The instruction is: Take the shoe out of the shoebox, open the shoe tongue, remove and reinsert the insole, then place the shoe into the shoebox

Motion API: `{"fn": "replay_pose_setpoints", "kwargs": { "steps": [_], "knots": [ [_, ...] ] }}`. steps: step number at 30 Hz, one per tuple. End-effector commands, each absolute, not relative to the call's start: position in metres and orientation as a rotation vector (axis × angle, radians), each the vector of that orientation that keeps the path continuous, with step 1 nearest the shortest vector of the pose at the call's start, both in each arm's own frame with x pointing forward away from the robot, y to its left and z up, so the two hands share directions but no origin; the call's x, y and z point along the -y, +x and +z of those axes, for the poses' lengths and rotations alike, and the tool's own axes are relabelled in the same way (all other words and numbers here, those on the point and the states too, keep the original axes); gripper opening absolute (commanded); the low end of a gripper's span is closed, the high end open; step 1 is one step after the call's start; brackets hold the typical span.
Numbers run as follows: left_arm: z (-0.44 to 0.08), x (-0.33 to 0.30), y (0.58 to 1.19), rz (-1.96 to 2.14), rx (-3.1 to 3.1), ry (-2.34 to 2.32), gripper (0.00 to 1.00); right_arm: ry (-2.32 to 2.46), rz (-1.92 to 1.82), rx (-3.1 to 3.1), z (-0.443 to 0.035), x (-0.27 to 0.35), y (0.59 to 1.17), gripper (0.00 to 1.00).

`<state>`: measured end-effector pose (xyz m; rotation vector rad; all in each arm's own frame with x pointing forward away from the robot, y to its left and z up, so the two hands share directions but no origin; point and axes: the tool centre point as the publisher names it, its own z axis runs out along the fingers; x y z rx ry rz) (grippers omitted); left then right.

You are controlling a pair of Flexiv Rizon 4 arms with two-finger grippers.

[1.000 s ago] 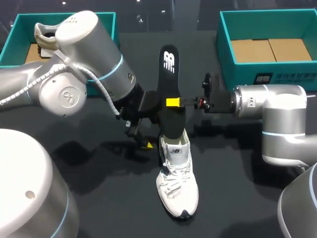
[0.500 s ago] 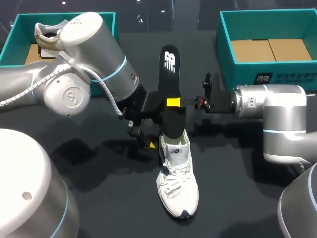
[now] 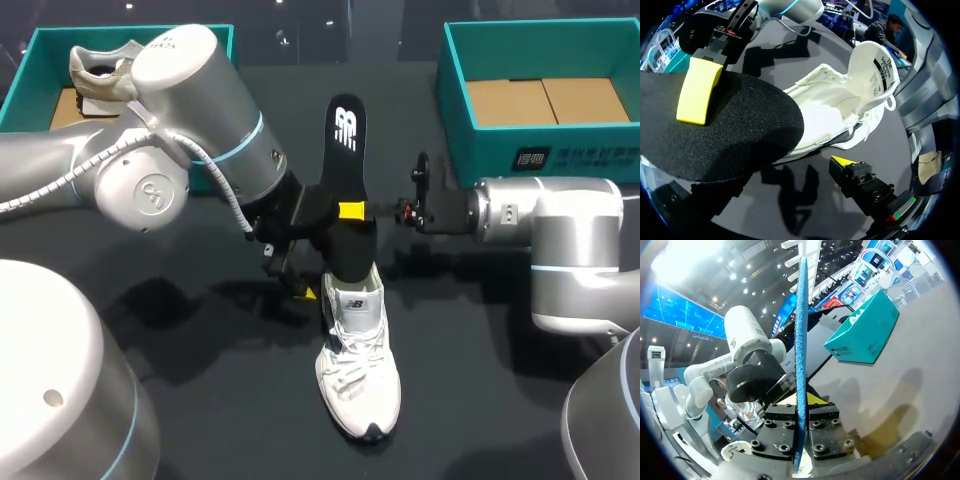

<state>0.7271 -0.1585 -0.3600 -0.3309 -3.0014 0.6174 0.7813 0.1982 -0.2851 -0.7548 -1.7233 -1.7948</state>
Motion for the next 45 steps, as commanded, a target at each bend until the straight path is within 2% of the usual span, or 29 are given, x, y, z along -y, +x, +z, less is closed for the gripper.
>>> {"fn": "replay_pose_setpoints", "kwargs": {
  "steps": [1,24,45],
  "knots": [
    [-0.360,0.159,0.728,0.614,3.000,-0.333,1.00,-0.778,-1.811,1.750,-0.279,-0.197,0.776,0.00],
    [-0.360,0.159,0.728,0.614,3.000,-0.333,1.00,-0.643,-1.865,1.856,-0.279,-0.199,0.764,0.00],
    [-0.360,0.159,0.728,0.614,3.000,-0.333,1.00,-0.693,-1.863,1.807,-0.302,-0.203,0.746,0.00]
  ]
}}
